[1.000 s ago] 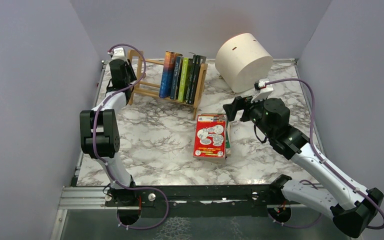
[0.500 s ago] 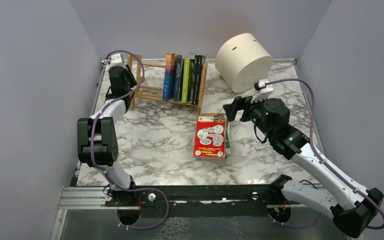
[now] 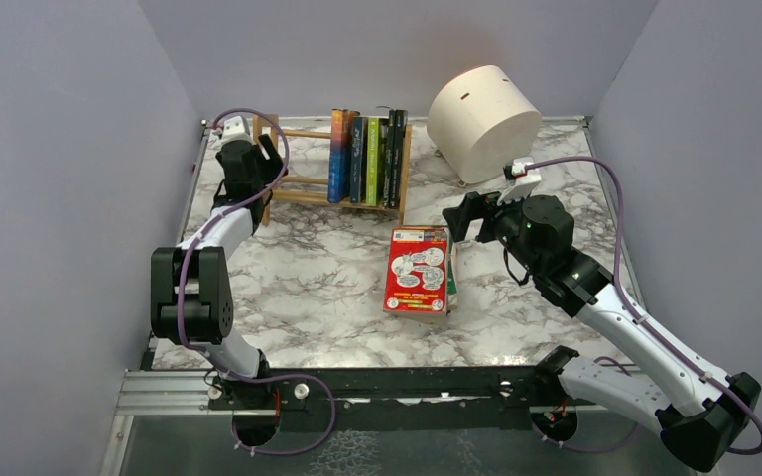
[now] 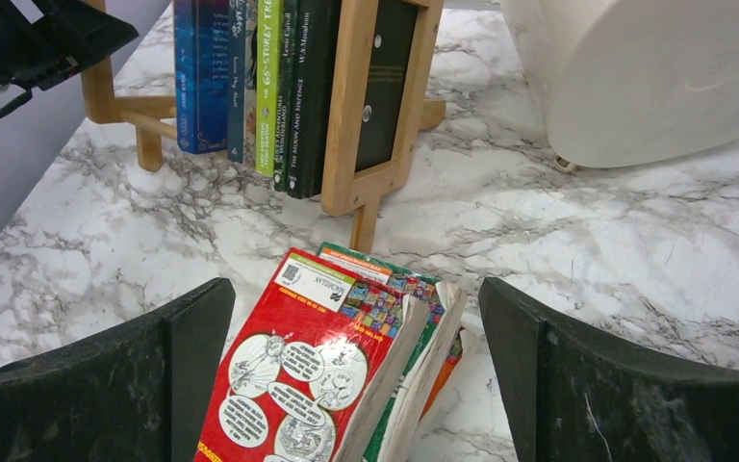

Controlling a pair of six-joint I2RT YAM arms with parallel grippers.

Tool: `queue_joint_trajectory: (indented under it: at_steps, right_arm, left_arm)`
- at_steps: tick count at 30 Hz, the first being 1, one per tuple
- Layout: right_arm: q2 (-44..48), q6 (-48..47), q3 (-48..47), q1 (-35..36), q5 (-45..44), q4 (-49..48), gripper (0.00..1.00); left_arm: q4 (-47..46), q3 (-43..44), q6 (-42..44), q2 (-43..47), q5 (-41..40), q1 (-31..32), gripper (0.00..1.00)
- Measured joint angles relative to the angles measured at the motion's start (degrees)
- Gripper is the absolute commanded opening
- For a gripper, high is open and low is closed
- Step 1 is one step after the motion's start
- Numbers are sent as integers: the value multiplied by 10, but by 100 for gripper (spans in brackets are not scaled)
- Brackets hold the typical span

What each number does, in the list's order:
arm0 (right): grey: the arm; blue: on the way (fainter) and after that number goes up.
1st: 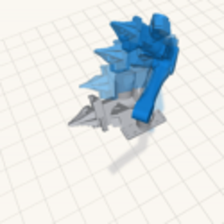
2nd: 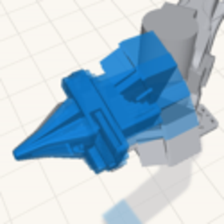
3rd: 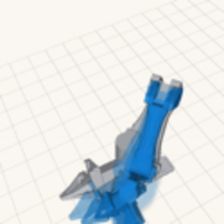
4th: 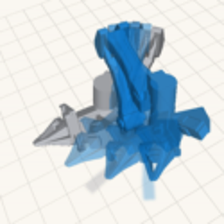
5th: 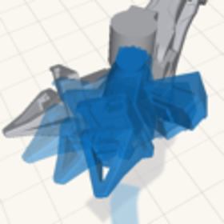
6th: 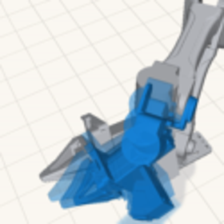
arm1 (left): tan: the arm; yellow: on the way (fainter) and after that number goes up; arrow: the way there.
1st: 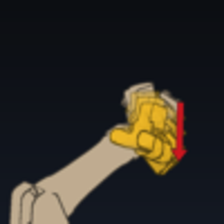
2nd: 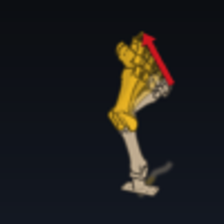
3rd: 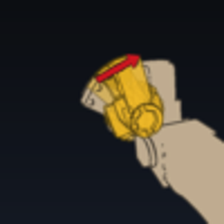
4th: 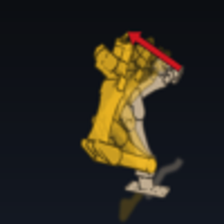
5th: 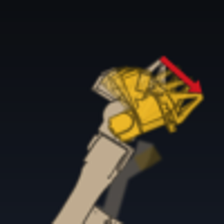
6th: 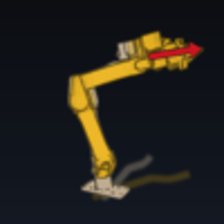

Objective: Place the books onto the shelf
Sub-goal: Adjust the shelf at the center of the board, then pick up the book from the center of the board.

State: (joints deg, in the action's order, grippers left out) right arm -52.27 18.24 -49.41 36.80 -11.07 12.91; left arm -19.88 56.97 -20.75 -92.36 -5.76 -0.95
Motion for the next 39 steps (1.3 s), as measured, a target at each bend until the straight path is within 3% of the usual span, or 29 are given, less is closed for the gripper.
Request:
queue_joint_trajectory:
  at_steps: [8, 13, 18, 29, 39]
  right_arm:
    - [-1, 0, 0, 0, 0, 2, 97]
    - [-9, 9, 0, 0, -10, 21, 97]
    - [-8, 30, 16, 0, -30, 63, 97]
    - [45, 69, 92, 0, -28, 137, 95]
    - [-6, 81, 113, 0, -16, 142, 95]
  left_arm:
    - [49, -17, -38, 31, -76, 8, 66]
    - [71, -48, -73, 121, -111, 8, 65]
    - [104, -71, -93, 241, -84, 23, 62]
    - [153, -222, -139, 435, 26, 232, 60]
    - [175, -277, -172, 426, -38, 393, 63]
